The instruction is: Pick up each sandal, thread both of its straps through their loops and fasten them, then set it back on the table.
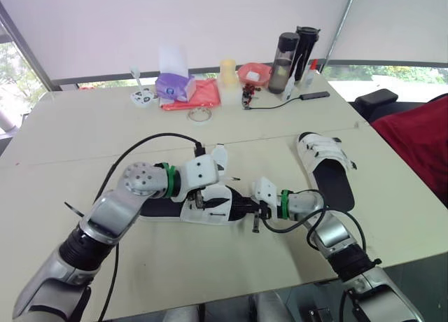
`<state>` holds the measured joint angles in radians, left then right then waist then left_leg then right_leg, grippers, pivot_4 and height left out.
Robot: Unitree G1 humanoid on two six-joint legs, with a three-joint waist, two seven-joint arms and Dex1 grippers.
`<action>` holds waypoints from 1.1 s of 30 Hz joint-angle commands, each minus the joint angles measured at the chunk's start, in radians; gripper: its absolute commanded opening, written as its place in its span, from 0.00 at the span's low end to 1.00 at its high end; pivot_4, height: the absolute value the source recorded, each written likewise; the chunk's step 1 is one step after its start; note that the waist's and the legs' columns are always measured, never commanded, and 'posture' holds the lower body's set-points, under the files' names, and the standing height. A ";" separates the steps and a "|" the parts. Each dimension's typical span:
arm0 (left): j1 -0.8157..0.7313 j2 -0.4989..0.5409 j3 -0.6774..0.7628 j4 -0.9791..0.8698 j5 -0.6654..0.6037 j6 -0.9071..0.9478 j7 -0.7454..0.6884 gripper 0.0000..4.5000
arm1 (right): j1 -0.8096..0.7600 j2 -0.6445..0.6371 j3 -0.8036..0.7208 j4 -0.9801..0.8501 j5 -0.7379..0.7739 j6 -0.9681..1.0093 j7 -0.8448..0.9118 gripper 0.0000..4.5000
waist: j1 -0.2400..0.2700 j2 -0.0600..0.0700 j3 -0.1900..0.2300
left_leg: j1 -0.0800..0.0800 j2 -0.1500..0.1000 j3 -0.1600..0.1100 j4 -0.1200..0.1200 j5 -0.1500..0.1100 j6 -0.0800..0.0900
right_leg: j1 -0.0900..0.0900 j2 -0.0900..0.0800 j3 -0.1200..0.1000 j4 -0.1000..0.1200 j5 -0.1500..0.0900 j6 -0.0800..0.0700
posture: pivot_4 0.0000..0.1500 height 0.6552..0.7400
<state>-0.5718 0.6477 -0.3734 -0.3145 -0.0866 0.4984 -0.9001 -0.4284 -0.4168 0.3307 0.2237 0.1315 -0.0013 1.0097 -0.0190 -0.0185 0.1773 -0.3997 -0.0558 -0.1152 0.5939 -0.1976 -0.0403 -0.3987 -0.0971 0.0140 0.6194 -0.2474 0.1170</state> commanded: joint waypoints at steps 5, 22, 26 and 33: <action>-0.030 -0.039 -0.002 0.044 0.068 -0.016 0.035 0.26 | 0.028 0.002 0.030 0.067 -0.071 0.032 -0.028 0.00 | -0.002 0.000 0.000 | 0.003 0.000 0.000 -0.001 0.000 0.000 | 0.002 0.000 0.000 0.000 0.000 0.000 | 1.00 1.00; -0.046 -0.149 0.414 0.003 -0.458 0.365 -0.003 0.01 | 0.026 0.006 0.030 0.086 -0.077 0.019 -0.032 0.00 | 0.000 0.000 0.000 | 0.004 0.001 0.000 -0.001 0.000 0.000 | 0.004 0.000 0.000 0.000 0.000 0.000 | 1.00 1.00; -0.011 -0.194 0.566 -0.008 -0.706 0.534 0.027 0.01 | 0.018 0.005 0.042 0.088 -0.083 0.008 -0.027 0.00 | 0.000 0.000 0.001 | 0.004 0.001 -0.001 0.000 0.000 0.000 | 0.004 0.000 0.000 0.000 0.000 0.001 | 1.00 1.00; 0.034 -0.226 0.580 0.028 -0.732 0.540 0.147 0.01 | 0.022 0.004 0.039 0.093 -0.086 0.005 -0.021 0.00 | 0.004 -0.001 0.001 | 0.005 0.000 0.000 0.000 -0.001 -0.001 | 0.005 0.000 0.000 -0.001 0.001 -0.002 | 1.00 1.00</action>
<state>-0.5308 0.4261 0.1836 -0.2700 -0.7976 1.0656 -0.7735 -0.4430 -0.4019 0.3334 0.2492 0.1020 -0.0285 0.9828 -0.0151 -0.0193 0.1781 -0.3944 -0.0558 -0.1156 0.5936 -0.1982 -0.0414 -0.3931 -0.0973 0.0145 0.6188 -0.2462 0.1152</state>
